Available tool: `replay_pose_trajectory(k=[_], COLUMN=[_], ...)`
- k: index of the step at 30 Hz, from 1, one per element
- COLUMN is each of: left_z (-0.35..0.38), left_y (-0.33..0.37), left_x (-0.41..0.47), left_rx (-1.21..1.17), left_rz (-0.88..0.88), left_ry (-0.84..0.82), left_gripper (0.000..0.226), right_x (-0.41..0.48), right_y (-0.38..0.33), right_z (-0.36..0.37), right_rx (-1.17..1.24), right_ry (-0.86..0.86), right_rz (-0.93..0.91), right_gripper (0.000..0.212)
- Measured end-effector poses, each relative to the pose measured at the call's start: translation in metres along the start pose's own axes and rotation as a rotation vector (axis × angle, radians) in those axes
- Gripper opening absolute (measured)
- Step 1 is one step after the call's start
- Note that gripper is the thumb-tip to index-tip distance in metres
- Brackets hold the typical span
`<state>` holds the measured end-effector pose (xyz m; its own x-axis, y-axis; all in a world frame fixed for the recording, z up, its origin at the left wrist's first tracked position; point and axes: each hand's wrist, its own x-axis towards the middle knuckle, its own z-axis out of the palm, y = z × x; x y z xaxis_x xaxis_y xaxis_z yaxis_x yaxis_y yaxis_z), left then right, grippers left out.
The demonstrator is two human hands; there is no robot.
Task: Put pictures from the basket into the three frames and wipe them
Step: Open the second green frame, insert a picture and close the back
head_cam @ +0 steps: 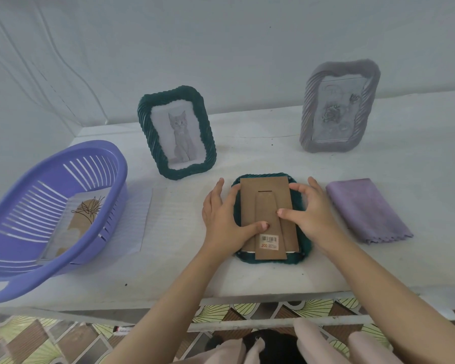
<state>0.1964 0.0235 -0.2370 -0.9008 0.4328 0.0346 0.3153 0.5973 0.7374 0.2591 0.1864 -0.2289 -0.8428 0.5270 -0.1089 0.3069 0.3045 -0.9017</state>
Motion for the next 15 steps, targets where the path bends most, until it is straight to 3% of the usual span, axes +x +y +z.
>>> replay_pose_trajectory(k=[5, 10, 15], left_z=[-0.001, -0.004, -0.01], left_y=[0.0, 0.008, 0.012], left_x=[-0.003, -0.007, -0.009], left_rx=[-0.036, -0.133, -0.108], left_rz=[0.059, 0.047, 0.112], left_ry=[0.073, 0.04, 0.055], left_gripper=[0.1, 0.092, 0.084], right_x=[-0.006, -0.012, -0.016], right_y=[0.002, -0.001, -0.007], right_z=[0.0, 0.0, -0.005], right_rx=[0.03, 0.078, -0.07], right_ry=[0.048, 0.066, 0.1], right_rz=[-0.108, -0.181, -0.289], right_gripper=[0.057, 0.054, 0.057])
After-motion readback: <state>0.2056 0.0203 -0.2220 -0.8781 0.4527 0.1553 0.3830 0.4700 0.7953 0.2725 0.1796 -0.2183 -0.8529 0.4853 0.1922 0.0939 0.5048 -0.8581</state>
